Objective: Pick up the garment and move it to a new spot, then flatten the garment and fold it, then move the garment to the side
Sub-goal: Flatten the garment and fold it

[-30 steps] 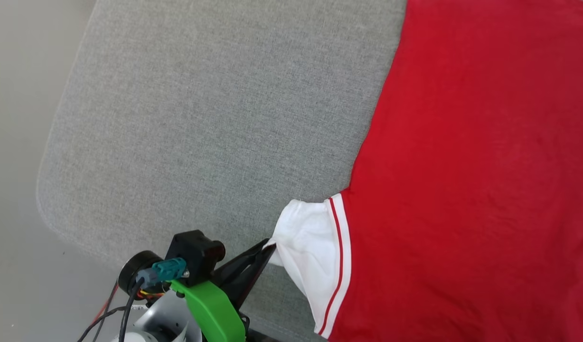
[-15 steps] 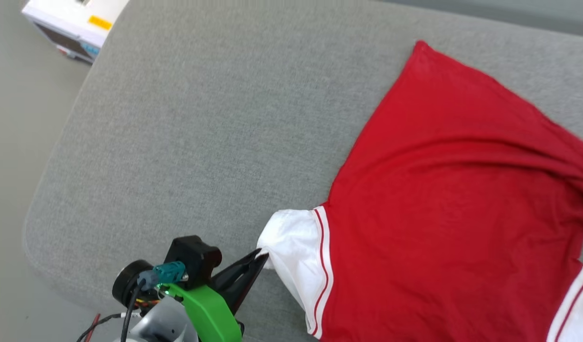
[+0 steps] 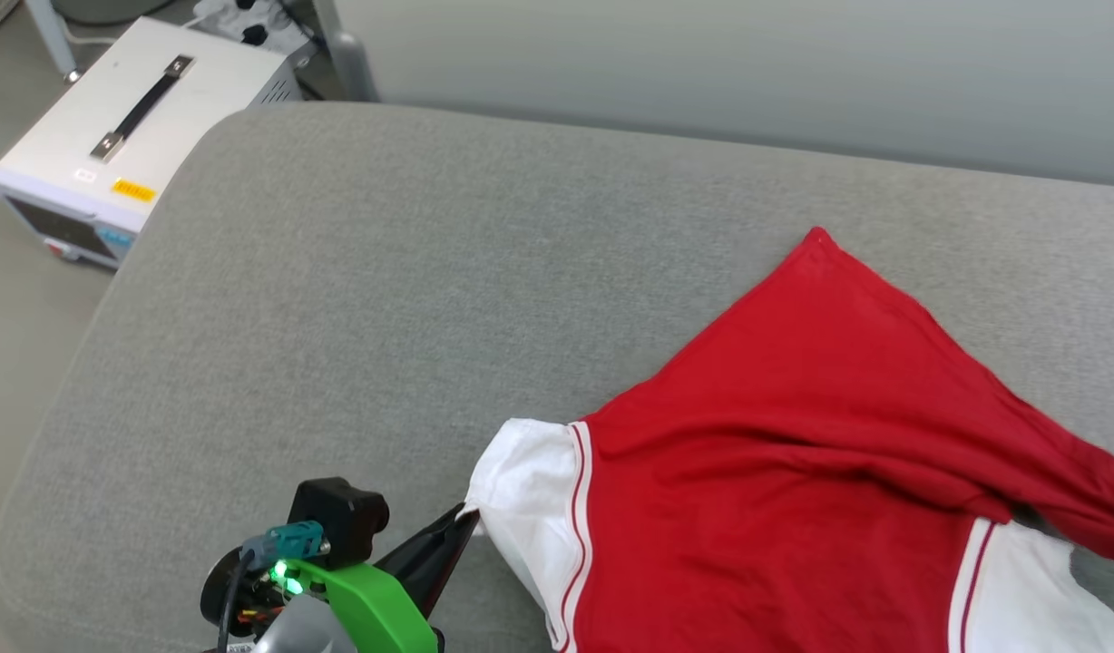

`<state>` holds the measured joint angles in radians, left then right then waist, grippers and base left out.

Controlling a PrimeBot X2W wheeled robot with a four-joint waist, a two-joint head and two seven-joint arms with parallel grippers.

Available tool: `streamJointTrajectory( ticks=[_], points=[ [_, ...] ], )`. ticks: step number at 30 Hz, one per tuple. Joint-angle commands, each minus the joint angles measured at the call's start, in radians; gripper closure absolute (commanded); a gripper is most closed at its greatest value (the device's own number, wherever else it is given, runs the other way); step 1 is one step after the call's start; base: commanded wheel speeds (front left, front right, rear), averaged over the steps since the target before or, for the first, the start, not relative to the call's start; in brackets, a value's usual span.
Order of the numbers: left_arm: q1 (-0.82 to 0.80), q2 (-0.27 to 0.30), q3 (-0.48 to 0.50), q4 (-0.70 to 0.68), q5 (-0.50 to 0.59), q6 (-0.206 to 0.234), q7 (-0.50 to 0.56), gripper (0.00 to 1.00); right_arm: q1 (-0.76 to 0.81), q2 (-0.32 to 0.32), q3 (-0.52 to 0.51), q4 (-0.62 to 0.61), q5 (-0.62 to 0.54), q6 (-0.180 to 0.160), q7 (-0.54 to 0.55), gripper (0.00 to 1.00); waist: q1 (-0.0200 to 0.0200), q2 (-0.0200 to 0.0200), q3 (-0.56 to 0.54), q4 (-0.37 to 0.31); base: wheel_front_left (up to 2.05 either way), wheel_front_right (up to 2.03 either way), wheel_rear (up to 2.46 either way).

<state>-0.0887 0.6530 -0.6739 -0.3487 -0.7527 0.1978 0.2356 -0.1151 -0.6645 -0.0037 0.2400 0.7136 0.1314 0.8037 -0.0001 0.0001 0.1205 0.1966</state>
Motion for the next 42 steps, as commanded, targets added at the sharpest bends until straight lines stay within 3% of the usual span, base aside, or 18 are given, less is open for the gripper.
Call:
streamJointTrajectory(
  ticks=[1,11,17,23,24,25,33,42],
  points=[
    [0.008,-0.015,0.004,0.015,-0.016,-0.004,-0.016,1.0,0.044,0.016,-0.023,-0.031,-0.006,-0.001,-0.002,1.0,0.0001,-0.0001,-0.053,-0.052,0.0,0.0,0.0],
    [0.014,-0.072,0.019,0.095,-0.03,-0.02,-0.113,1.0,0.279,0.173,-0.176,-0.229,-0.078,-0.001,0.075,1.0,0.0001,-0.0001,-0.097,-0.073,0.0,0.0,0.0],
    [0.007,-0.097,0.026,0.126,-0.029,-0.027,-0.157,1.0,0.373,0.256,-0.209,-0.292,-0.12,-0.001,0.109,1.0,0.0001,-0.0001,-0.103,-0.072,0.0,0.0,0.0],
    [-0.008,-0.108,0.023,0.138,-0.022,-0.035,-0.174,1.0,0.392,0.285,-0.21,-0.31,-0.138,-0.001,0.118,1.0,0.0001,-0.0001,-0.099,-0.064,0.0,0.0,0.0],
    [-0.011,-0.108,0.022,0.138,-0.02,-0.037,-0.175,1.0,0.387,0.285,-0.21,-0.315,-0.139,-0.001,0.116,0.84,0.0001,-0.0001,-0.096,-0.062,0.0,0.0,0.0],
    [-0.014,-0.108,0.022,0.138,-0.019,-0.038,-0.176,1.0,0.382,0.283,-0.207,-0.322,-0.139,-0.001,0.111,0.0,0.0001,-0.0001,-0.093,-0.06,0.0,0.0,0.0],
    [-0.041,-0.105,0.016,0.113,-0.001,-0.042,-0.173,1.0,0.285,0.226,-0.186,-0.424,-0.083,-0.001,0.151,0.0,0.0001,-0.0001,-0.037,-0.027,0.0,0.0,0.0],
    [-0.102,-0.117,0.015,0.07,0.028,-0.048,-0.179,1.0,-0.002,0.155,-0.136,-0.447,-0.079,-0.001,0.232,0.0,0.0001,-0.0001,0.094,0.046,0.0,0.0,0.0]
  ],
)
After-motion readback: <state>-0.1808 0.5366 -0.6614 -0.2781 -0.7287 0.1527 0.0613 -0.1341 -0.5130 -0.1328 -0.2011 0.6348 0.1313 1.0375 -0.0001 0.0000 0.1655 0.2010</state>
